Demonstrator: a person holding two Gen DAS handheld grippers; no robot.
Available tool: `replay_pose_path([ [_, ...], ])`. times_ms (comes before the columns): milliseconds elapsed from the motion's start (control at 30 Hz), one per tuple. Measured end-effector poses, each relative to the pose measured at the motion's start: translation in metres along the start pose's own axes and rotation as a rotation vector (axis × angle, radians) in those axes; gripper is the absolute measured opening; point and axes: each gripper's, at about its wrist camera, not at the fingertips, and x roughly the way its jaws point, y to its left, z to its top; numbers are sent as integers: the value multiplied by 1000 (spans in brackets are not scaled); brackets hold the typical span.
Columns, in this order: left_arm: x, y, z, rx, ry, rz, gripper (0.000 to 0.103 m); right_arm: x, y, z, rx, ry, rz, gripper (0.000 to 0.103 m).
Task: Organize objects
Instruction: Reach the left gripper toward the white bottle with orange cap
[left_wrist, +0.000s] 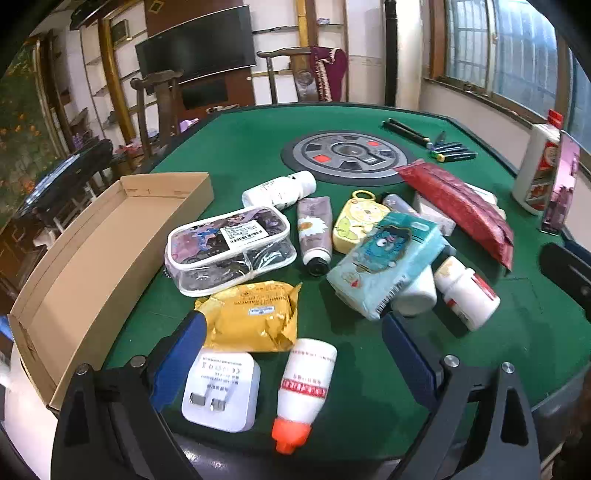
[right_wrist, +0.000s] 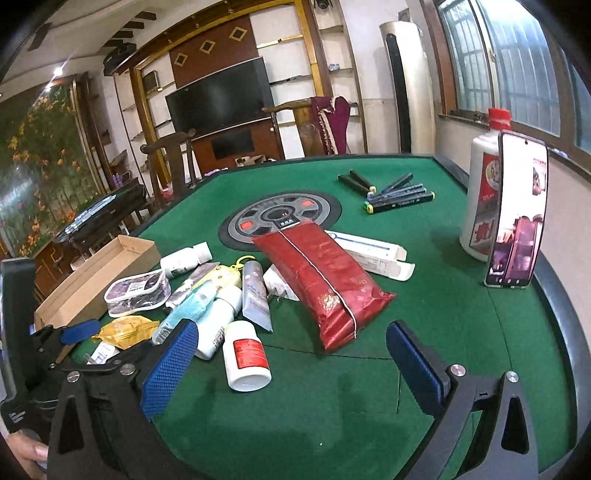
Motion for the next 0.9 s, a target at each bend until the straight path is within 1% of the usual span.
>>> replay_pose_path([
  [67, -14, 9, -3, -11, -32, -61, 96, 0, -1, -2, -2, 2, -9, 103],
  [100, -24, 19, -6, -27, -60, -86, 96, 0, -1, -3, -8, 2, -14, 103],
  [167, -38, 32, -10, -42, -81, -117, 96, 2, -1, -4, -17, 3, -27, 103],
  [267, -47, 41, -18, -45, -54, -188, 96, 7, 0, -6, -11, 19, -12, 103],
  [300, -48, 40, -23, -38, -38, -220, 96, 10, 0, -6, -9, 25, -5, 103],
  [367, -45, 34, -29, -14, -10, -252, 96, 12, 3, -6, -13, 31, 2, 103],
  [433, -36, 25, -34, 9, 26, -257, 90, 12, 5, -6, -20, 31, 6, 103],
  [500, -28, 19, -36, 21, 51, -256, 74, 11, 6, -7, -25, 33, 6, 103],
  [567, -27, 16, -35, 27, 36, -253, 70, 11, 6, -7, -25, 36, 1, 103],
  [633, -27, 15, -33, 19, 29, -271, 68, 12, 4, -8, -18, 41, -4, 103],
  [700, -28, 14, -31, 16, 21, -281, 64, 13, 4, -8, -13, 43, -5, 103],
  [833, -32, 9, -27, 35, 10, -306, 63, 16, 5, -8, -14, 50, -5, 103],
  [900, -33, 3, -24, 41, 8, -321, 61, 17, 7, -8, -14, 52, -1, 103],
])
